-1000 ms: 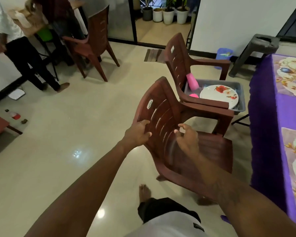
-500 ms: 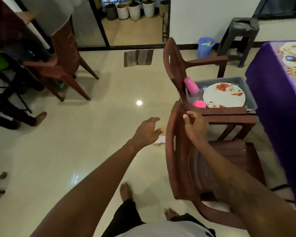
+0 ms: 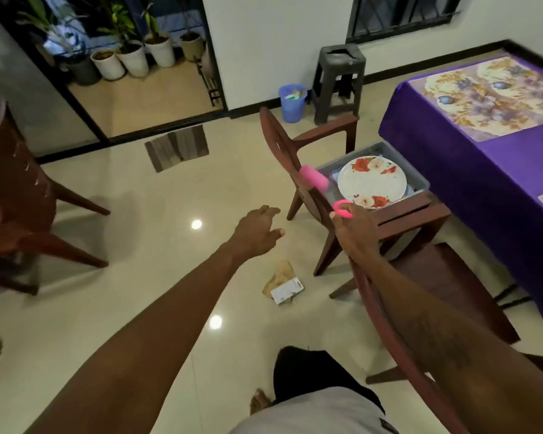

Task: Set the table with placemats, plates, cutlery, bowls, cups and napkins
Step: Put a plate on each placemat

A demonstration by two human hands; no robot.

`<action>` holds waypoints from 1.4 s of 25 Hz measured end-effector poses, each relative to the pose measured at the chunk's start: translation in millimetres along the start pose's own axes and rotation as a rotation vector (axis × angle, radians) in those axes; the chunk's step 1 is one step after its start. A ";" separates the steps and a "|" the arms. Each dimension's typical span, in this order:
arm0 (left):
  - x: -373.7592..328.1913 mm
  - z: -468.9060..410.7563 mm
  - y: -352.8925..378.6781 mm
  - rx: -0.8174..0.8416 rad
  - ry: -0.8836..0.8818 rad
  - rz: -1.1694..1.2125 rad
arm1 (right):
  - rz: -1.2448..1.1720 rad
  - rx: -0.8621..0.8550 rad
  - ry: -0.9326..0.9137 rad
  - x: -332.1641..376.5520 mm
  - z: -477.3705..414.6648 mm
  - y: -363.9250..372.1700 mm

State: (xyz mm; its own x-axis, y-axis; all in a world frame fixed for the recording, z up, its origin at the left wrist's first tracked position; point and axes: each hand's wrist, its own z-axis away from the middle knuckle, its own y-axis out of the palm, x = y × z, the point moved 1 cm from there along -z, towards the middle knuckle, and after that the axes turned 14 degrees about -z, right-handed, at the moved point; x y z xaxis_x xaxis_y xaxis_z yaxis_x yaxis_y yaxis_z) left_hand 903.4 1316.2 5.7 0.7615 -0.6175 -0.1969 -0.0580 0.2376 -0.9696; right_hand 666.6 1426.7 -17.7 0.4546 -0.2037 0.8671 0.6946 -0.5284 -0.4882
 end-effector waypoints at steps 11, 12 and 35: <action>79.2 -224.5 -112.5 -0.103 0.291 -0.099 | -0.100 -0.230 0.159 35.2 -181.5 64.7; 84.3 -247.0 -119.0 -0.100 0.288 -0.087 | -0.100 -0.246 0.179 38.2 -198.8 68.1; 182.8 -717.7 -159.2 0.266 0.863 -0.107 | -0.048 -0.875 0.664 29.4 -501.7 229.0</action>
State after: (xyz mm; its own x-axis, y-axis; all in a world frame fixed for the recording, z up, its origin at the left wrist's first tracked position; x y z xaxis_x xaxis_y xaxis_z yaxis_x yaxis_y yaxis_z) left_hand 588.5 627.3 19.9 -0.0001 -0.9676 -0.2524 0.2178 0.2464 -0.9444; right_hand 559.2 886.2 -54.5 -0.1352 -0.4319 0.8917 -0.0517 -0.8957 -0.4417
